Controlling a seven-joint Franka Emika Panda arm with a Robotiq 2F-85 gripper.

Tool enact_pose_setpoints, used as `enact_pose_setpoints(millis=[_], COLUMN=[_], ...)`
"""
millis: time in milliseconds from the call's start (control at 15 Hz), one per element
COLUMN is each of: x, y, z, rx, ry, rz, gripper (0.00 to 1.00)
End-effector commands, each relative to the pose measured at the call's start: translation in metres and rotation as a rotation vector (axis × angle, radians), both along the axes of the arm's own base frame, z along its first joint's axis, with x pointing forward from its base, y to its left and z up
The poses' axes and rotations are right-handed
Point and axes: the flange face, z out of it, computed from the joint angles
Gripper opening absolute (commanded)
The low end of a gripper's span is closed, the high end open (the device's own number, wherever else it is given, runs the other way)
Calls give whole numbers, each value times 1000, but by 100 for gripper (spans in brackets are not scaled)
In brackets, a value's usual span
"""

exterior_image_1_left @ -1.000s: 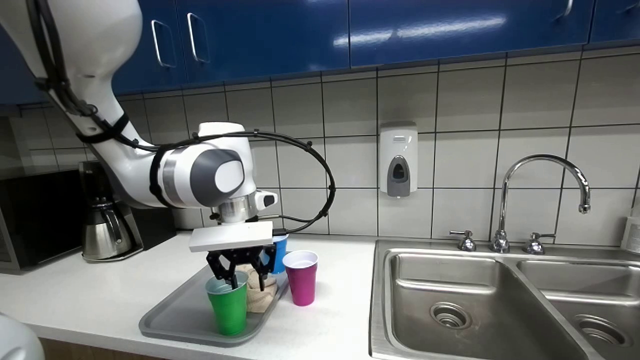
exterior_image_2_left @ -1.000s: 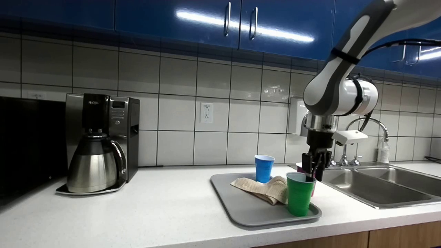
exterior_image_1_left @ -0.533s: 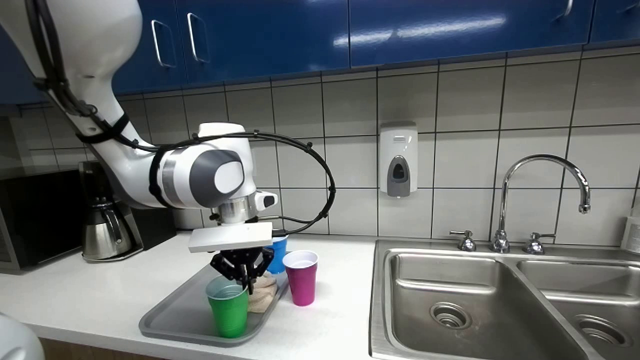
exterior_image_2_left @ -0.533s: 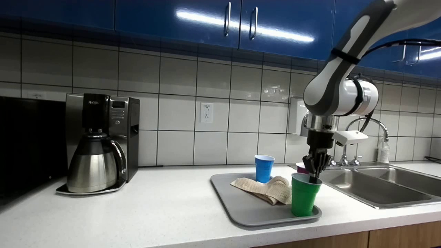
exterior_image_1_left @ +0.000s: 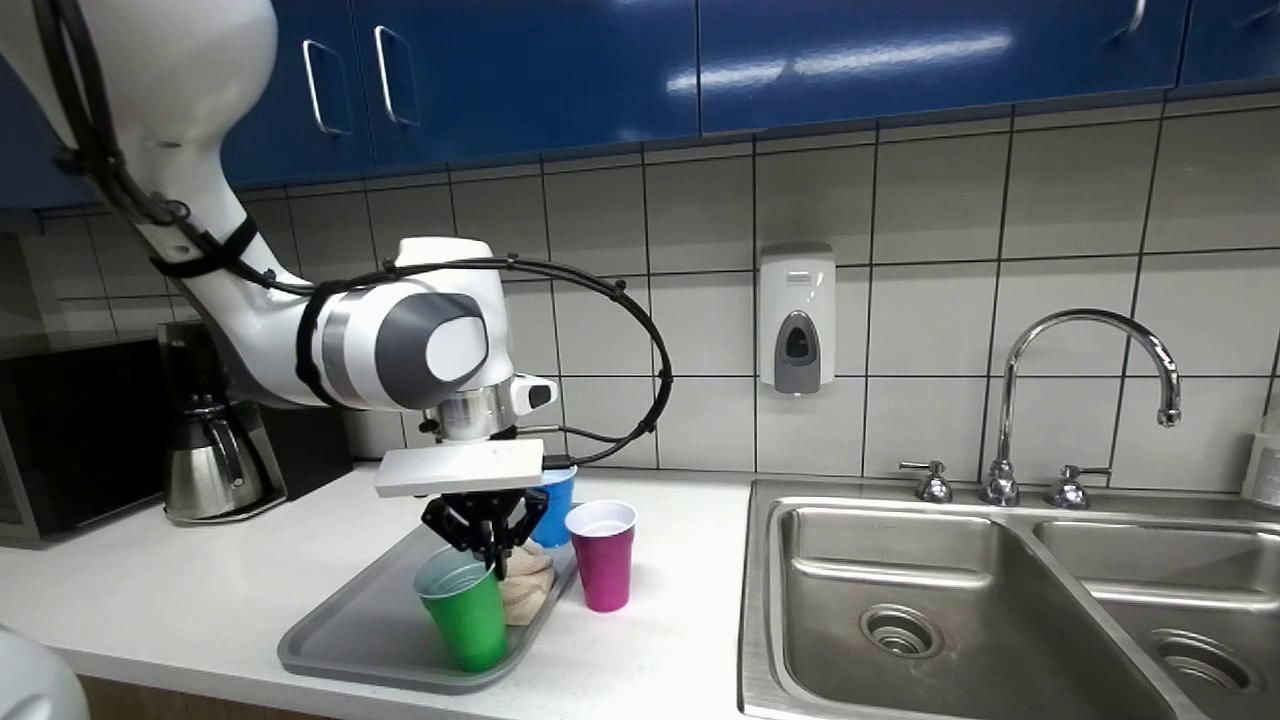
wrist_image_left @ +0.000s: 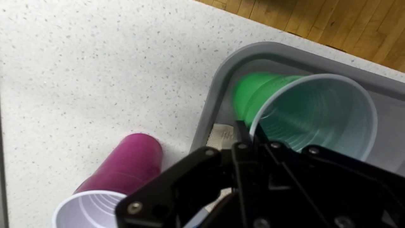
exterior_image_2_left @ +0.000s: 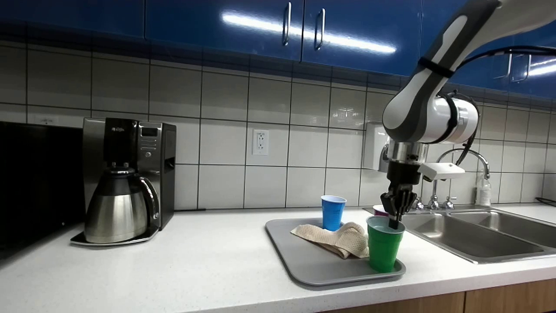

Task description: Pick up the green cup and put it on the kitchen counter, pick up the blue cup and put it on the kitchen counter

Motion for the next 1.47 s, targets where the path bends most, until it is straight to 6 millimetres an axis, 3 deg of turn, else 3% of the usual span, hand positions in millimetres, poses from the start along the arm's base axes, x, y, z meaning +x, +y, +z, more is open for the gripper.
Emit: enact_pose_setpoints(millis=[0, 467, 867, 1400], x=[-2, -3, -12, -20], y=[-3, -14, -38, -84], z=[18, 50, 74, 71], rx=[34, 70, 58, 48], ry=[-34, -104, -148, -142], rz=[-34, -91, -140, -228], gripper=[1, 1, 1, 1])
